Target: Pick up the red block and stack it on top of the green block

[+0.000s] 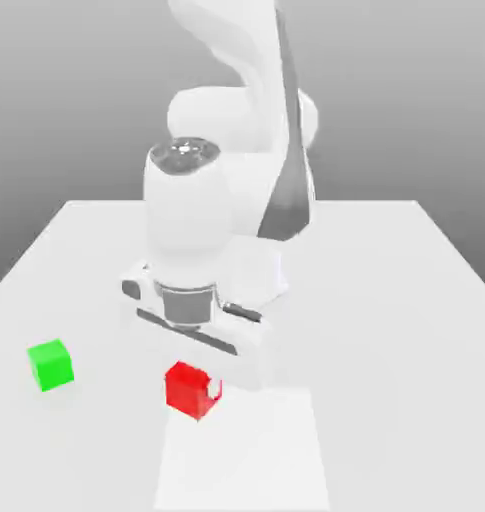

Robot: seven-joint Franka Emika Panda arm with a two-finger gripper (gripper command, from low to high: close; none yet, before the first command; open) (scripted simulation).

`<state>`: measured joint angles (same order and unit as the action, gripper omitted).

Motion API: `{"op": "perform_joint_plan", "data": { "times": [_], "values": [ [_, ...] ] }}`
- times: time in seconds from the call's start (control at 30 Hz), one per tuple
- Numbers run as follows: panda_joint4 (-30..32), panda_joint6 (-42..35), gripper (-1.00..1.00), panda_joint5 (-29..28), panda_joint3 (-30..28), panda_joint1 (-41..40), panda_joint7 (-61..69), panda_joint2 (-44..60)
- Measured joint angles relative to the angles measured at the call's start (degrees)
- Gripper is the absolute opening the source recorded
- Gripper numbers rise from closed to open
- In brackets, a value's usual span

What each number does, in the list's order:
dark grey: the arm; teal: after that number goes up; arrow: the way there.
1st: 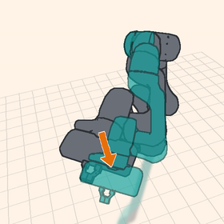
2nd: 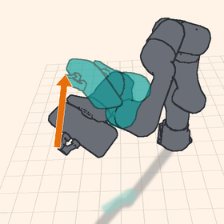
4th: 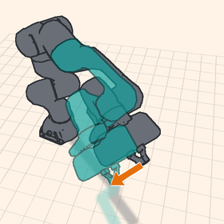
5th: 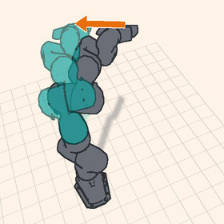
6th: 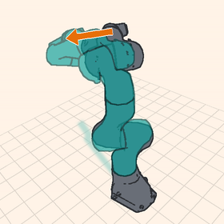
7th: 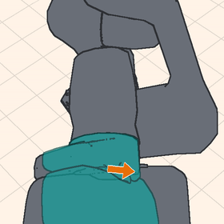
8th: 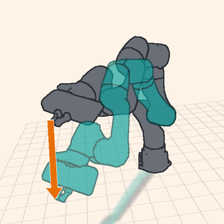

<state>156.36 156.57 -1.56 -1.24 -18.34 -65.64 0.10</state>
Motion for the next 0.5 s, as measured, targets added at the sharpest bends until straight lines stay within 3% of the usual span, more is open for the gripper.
{"op": "perform_joint_plan", "data": {
  "times": [0.27, 0.47, 0.5],
  "values": [
    [1.1, -3.7, -1.0, -0.9, -10.9, -16.6, 12.1, -4.8],
    [0.8, 5.6, -1.0, 5.2, -10.1, -18.1, 18.0, 5.1],
    [0.7, 7.0, 1.0, 6.1, -9.5, -18.5, 18.6, 6.6]
  ]
}}
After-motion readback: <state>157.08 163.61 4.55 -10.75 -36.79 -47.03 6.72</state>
